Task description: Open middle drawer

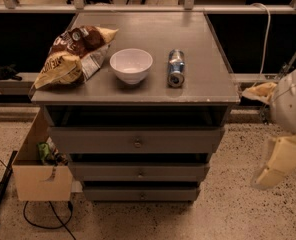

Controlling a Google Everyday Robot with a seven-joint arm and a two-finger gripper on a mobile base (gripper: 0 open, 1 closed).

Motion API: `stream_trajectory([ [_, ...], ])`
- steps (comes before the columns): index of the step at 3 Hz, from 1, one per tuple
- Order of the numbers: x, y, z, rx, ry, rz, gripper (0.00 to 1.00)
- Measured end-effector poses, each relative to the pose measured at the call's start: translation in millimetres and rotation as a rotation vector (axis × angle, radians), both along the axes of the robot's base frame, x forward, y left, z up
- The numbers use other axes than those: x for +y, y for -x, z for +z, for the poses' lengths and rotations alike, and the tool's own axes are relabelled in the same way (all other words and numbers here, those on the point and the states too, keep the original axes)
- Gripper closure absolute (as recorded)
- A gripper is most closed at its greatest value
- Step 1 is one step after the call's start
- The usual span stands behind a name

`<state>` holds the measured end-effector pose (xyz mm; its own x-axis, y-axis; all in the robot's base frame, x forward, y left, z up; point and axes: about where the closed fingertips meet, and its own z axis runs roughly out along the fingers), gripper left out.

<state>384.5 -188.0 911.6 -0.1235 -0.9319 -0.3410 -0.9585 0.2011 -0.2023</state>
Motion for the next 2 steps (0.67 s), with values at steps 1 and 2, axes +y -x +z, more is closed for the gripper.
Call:
stream_trajectory([
  [1, 13, 7, -40, 0.039, 0.011, 0.019, 0.00],
  [2, 17, 11, -67, 0.073, 0.059, 0.031, 0.00],
])
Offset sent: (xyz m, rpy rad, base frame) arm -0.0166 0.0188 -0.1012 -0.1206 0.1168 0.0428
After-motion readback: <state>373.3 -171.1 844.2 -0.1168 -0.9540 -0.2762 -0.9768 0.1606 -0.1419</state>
